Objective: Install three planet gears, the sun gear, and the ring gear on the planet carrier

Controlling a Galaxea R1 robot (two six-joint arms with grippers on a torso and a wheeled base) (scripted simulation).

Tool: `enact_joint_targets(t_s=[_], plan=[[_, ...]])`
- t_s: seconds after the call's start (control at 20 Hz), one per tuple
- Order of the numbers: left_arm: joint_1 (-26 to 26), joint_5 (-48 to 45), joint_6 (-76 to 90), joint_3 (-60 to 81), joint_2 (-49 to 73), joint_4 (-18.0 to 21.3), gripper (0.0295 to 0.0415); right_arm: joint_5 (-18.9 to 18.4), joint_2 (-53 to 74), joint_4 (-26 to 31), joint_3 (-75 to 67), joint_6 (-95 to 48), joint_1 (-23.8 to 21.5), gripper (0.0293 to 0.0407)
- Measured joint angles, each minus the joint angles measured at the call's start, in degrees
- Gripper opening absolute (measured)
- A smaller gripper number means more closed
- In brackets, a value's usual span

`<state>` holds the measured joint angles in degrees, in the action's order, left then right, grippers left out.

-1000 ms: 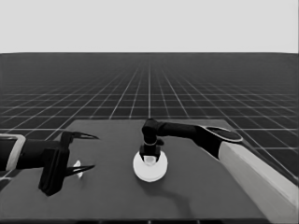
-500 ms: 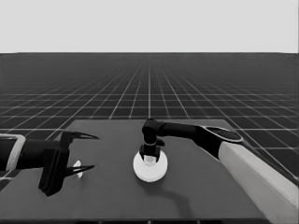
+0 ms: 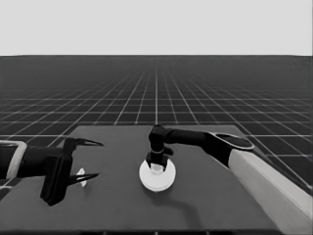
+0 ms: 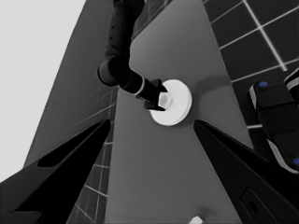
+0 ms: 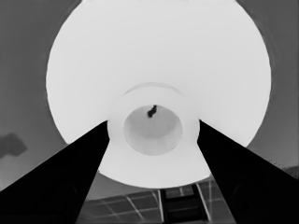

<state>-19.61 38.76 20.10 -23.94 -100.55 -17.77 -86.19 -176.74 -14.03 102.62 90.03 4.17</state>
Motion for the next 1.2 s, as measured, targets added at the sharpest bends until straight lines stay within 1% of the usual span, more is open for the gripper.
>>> enact_joint_targets(t_s=[1.2], plan=[[0.0,0.0,0.0,0.0,0.0,0.0,0.0385,0.0,0.04,-0.01,0.04,12.0,0.3,0.0349]])
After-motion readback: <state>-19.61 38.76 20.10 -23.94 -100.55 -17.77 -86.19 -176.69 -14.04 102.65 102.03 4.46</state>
